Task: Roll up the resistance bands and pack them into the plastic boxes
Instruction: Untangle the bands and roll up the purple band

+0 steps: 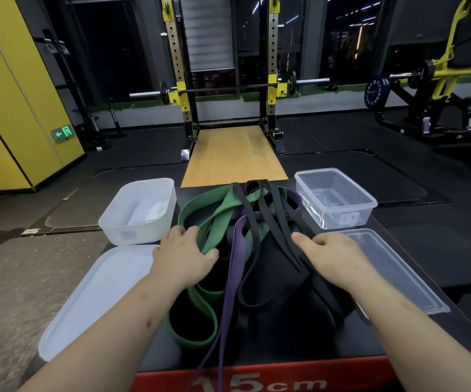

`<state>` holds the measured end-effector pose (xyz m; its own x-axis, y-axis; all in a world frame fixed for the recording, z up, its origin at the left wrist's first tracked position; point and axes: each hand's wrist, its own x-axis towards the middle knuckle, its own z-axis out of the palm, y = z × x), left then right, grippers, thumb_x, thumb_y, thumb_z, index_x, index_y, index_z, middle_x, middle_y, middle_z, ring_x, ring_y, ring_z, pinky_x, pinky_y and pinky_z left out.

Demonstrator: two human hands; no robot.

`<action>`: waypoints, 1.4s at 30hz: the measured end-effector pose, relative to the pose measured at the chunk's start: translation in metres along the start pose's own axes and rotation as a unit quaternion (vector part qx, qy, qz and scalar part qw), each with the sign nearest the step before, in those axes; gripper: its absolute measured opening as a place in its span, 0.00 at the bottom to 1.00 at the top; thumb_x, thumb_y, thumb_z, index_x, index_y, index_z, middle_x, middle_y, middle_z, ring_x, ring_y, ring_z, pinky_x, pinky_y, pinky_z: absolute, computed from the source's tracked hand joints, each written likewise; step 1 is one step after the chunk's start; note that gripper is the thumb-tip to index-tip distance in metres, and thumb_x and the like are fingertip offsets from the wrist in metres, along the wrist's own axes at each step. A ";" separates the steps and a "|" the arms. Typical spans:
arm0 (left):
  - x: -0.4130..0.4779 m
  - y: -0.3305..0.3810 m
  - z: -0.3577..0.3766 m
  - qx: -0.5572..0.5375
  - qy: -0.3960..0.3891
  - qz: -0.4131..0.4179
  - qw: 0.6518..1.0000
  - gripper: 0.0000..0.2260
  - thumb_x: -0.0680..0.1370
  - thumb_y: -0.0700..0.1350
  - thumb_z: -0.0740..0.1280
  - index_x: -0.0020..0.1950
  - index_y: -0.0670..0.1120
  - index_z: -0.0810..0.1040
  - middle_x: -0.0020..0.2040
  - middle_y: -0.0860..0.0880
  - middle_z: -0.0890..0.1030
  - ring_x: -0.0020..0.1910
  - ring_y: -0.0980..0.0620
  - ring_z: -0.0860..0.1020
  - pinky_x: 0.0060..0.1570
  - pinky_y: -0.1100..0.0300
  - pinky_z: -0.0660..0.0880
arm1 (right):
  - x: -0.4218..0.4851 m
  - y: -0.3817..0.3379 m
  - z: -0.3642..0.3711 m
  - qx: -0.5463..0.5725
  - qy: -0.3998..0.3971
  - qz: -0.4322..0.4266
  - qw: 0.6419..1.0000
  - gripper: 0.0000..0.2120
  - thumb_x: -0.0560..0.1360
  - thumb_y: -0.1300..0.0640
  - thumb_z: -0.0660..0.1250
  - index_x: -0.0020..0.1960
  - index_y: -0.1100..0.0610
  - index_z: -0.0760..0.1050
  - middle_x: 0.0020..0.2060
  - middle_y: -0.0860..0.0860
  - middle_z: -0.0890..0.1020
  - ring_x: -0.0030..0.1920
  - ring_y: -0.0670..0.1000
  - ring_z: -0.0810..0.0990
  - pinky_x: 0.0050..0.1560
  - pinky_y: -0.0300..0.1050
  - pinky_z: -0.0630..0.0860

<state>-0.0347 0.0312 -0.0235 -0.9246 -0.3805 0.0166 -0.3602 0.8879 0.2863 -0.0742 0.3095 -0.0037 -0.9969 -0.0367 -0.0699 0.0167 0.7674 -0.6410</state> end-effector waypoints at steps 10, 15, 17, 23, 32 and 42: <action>0.017 -0.010 0.013 -0.012 -0.037 -0.073 0.997 0.37 0.70 0.66 0.68 0.72 0.47 0.68 0.67 0.43 0.73 0.67 0.41 0.71 0.63 0.48 0.73 | 0.001 -0.007 0.029 -0.011 0.059 -0.059 0.996 0.20 0.78 0.39 0.65 0.36 0.53 0.75 0.38 0.48 0.78 0.39 0.47 0.77 0.35 0.45 0.68; 0.039 -0.026 0.023 -0.032 -0.095 -0.100 0.990 0.31 0.61 0.62 0.68 0.58 0.44 0.78 0.50 0.46 0.81 0.45 0.45 0.79 0.44 0.56 0.77 | 0.006 -0.009 0.036 0.004 0.055 -0.090 0.994 0.14 0.78 0.41 0.64 0.38 0.48 0.76 0.43 0.46 0.75 0.42 0.45 0.76 0.41 0.48 0.71; 0.037 -0.025 0.014 -0.077 -0.083 -0.098 0.989 0.14 0.67 0.51 0.71 0.44 0.41 0.79 0.40 0.46 0.81 0.36 0.46 0.76 0.34 0.58 0.73 | 0.007 -0.011 0.037 0.011 0.051 -0.098 0.994 0.13 0.78 0.43 0.65 0.39 0.47 0.76 0.43 0.45 0.75 0.43 0.44 0.75 0.42 0.48 0.71; 0.031 -0.021 -0.008 -0.220 -0.028 -0.098 0.970 0.11 0.69 0.45 0.69 0.49 0.45 0.79 0.44 0.47 0.82 0.45 0.45 0.80 0.45 0.53 0.78 | 0.006 -0.014 0.040 -0.016 0.046 -0.101 0.994 0.09 0.80 0.45 0.64 0.44 0.47 0.77 0.47 0.43 0.74 0.44 0.40 0.73 0.38 0.34 0.64; 0.006 0.011 -0.037 -0.478 -0.067 0.012 0.876 0.27 0.61 0.47 0.73 0.61 0.52 0.78 0.51 0.47 0.86 0.47 0.41 0.86 0.54 0.36 0.81 | 0.006 -0.025 0.044 0.021 0.044 -0.153 0.987 0.05 0.78 0.46 0.66 0.46 0.44 0.77 0.47 0.42 0.77 0.46 0.40 0.77 0.45 0.39 0.70; -0.040 0.060 -0.021 -0.339 -0.188 0.175 0.905 0.28 0.67 0.56 0.80 0.64 0.60 0.74 0.57 0.62 0.83 0.56 0.63 0.81 0.61 0.55 0.78 | 0.005 -0.031 0.041 0.551 -0.240 0.009 0.799 0.21 0.82 0.50 0.56 0.56 0.57 0.85 0.48 0.58 0.85 0.41 0.54 0.82 0.43 0.49 0.77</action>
<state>-0.0167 0.0941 0.0133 -0.9899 0.1224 -0.0708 0.0042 0.5260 0.8505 -0.0769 0.2596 -0.0158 -0.8555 -0.4768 -0.2021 0.3519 -0.2489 -0.9024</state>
